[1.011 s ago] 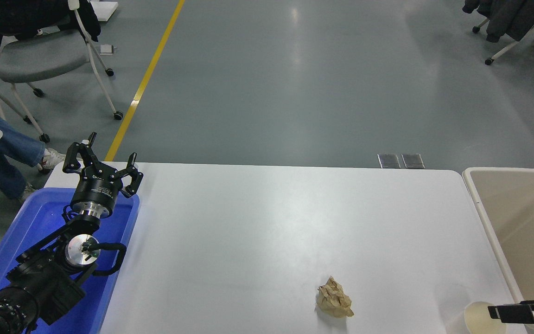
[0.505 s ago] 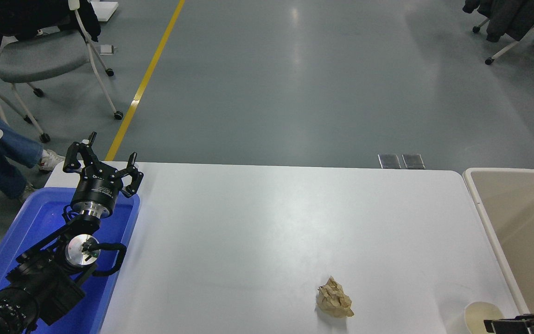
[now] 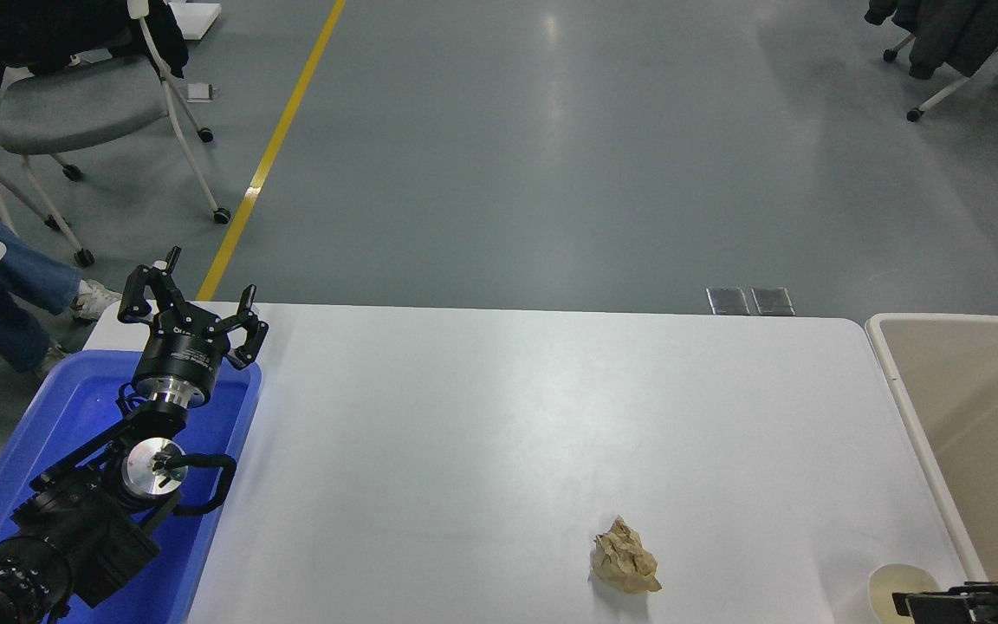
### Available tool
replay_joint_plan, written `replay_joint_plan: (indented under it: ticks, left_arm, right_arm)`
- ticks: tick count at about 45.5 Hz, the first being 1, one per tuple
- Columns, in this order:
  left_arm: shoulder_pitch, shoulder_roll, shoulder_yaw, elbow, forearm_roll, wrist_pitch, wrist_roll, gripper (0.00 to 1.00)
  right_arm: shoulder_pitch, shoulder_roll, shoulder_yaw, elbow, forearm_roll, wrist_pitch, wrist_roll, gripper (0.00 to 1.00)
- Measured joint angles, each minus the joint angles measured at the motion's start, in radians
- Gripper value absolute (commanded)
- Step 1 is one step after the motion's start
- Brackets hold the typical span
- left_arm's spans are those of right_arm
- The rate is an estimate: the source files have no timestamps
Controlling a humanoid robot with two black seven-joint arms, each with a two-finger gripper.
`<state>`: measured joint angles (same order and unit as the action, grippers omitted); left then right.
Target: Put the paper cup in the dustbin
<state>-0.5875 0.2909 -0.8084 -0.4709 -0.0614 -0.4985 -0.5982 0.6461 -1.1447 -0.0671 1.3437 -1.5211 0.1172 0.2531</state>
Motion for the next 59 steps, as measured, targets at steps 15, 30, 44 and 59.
replay_joint_plan:
  ticks: [15,30,44,59]
  left_arm:
    - [0.000,0.000,0.000,0.000,0.000,0.000,0.000,1.00]
    - [0.000,0.000,0.000,0.000,0.000,0.000,0.000,1.00]
    - [0.000,-0.001,0.000,0.000,0.000,0.000,0.000,1.00]
    - [0.000,0.000,0.000,0.000,0.000,0.000,0.000,1.00]
  right_arm:
    - [-0.023,0.009,-0.001,-0.007,0.001,-0.053,0.001,0.00]
    - [-0.027,0.006,0.001,-0.013,0.003,-0.075,0.003,0.00]
    - [-0.017,-0.031,0.004,-0.001,0.011,-0.071,0.007,0.00]
    - [0.105,-0.176,0.015,0.078,0.036,0.007,0.025,0.00]
